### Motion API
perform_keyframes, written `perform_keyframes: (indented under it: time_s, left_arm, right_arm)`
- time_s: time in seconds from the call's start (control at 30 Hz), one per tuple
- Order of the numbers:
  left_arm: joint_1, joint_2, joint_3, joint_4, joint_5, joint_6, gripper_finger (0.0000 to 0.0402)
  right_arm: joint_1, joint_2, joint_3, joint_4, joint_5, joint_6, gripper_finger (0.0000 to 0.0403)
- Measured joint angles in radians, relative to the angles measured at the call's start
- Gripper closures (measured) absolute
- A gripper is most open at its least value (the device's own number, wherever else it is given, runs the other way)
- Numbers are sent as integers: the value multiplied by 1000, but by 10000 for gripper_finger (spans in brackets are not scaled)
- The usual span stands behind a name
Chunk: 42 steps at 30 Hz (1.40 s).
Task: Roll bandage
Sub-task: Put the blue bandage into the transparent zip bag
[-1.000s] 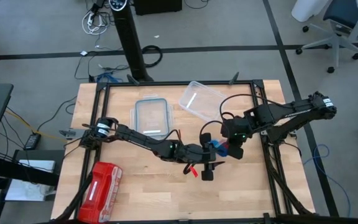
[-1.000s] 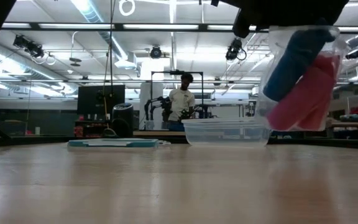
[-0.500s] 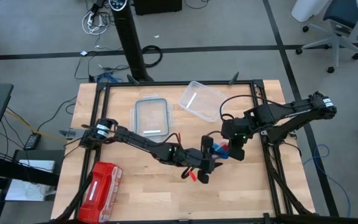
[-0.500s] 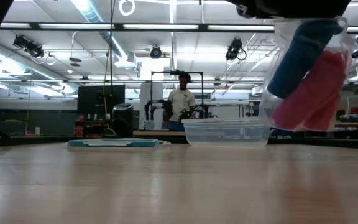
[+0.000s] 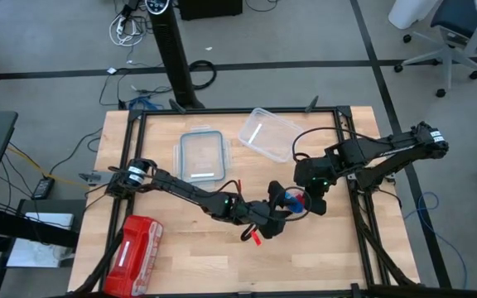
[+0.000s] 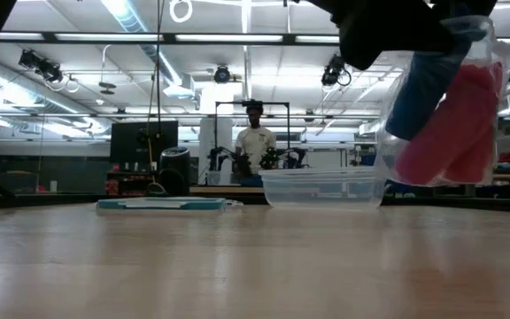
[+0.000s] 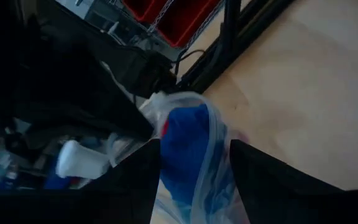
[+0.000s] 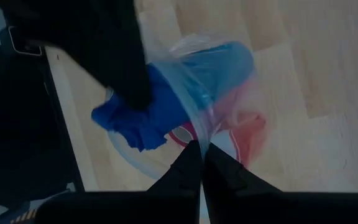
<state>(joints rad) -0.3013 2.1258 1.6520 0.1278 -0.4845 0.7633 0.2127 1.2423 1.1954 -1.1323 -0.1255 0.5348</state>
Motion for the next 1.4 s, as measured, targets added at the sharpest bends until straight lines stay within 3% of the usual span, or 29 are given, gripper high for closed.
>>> perform_keyframes:
  time_s: [0.27,0.43,0.93,1.3,1.4]
  left_arm:
    - [-28,0,0,0,-84,248,208]
    - [-40,0,0,0,-99,361,234]
    - [-40,0,0,5,-114,463,292]
    - [-40,0,0,9,-114,432,387]
    - [-40,0,0,9,-118,427,397]
  right_arm:
    - [0,0,0,-1,-7,-14,400]
    - [0,-3,0,-1,-8,-14,396]
    - [0,-3,0,37,-37,-16,397]
    - [0,-3,0,53,-60,-20,396]
    - [0,-3,0,53,-69,-20,397]
